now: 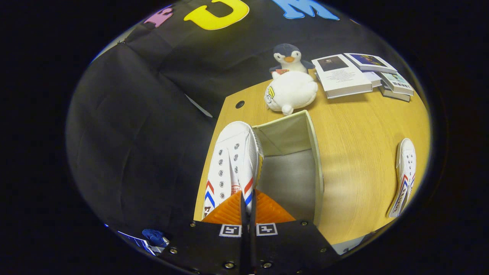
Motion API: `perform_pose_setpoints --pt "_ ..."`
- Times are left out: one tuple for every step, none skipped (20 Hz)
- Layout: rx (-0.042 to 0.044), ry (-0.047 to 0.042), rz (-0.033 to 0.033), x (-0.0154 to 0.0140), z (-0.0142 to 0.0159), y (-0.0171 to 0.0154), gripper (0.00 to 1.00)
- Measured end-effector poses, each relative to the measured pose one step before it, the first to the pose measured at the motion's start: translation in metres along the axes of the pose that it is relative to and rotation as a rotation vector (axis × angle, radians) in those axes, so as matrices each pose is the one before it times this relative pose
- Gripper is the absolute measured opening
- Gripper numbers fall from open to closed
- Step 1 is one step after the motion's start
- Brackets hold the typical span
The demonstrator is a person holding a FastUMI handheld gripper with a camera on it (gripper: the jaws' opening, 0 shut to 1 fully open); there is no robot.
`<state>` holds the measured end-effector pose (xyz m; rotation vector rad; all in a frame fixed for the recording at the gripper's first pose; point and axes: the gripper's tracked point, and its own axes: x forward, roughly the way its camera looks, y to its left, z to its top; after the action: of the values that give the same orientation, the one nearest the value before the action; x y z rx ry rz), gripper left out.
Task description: Open the storage box then place both shoes into the box .Put the left shoe in first, then the right shoe, with the right side of both shoes facing outward in a uniform manner.
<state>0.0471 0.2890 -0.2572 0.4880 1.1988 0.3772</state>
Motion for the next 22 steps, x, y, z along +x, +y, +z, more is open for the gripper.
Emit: perform_pose_setpoints --pt "-0.00007 0.00169 -0.00358 0.00212 -0.00047 0.00186 0.0" --pt "0.00121 0.00071 -0.00456 0.00258 -0.00007 0.00063 0.0" --pt "0.00358 0.00008 -0.0044 0.00237 -0.00032 0.00053 0.0" --pt "0.00479 0.00116 -0.00159 0.00246 -0.00045 0.00159 0.0" --pt "0.0043 0.00515 0.00261 0.00267 -0.00044 0.00281 0.0" --pt "0.0038 0.00556 0.00316 0.00214 -0.00207 0.00355 0.0" --pt "-0.00573 0.00711 -0.00296 0.00242 -0.00147 0.00156 0.0" --pt "-0.00201 0.00122 -0.00454 0.00126 -0.0008 -0.00018 0.0" --pt "0.00276 -0.00179 -0.00264 0.00176 -0.00029 -0.00003 0.0" --pt "0.00741 -0.0007 -0.0011 0.00232 -0.00075 -0.00045 0.0" --pt "0.00775 0.00068 -0.00714 0.00176 -0.00069 -0.00211 0.0" --pt "0.00127 0.00789 -0.0168 0.00212 -0.00442 -0.00415 0.0" --pt "-0.0019 0.00796 -0.01254 0.00282 -0.00342 -0.00387 0.0" --pt "0.00781 0.00631 -0.00601 0.00445 -0.00343 -0.00254 0.0" --pt "0.01291 0.0053 0.00219 0.00452 -0.00181 -0.00164 0.0" --pt "0.01445 0.00192 0.00478 0.00398 -0.00208 0.00028 0.0" --pt "0.00481 0.00272 0.00246 0.0065 -0.00207 -0.00012 0.0" --pt "-0.00006 0.00429 -0.00432 0.00339 -0.00152 -0.00183 0.0" --pt "-0.00125 0.00283 -0.00854 0.00367 -0.00159 -0.00243 0.01" --pt "0.00015 0.0061 -0.00958 0.001 -0.00474 0.00122 0.01" --pt "0.00127 0.00971 -0.00365 0.00171 -0.00229 -0.00058 0.01" --pt "-0.00022 0.00703 -0.00462 0.00418 -0.0013 -0.00199 0.04"
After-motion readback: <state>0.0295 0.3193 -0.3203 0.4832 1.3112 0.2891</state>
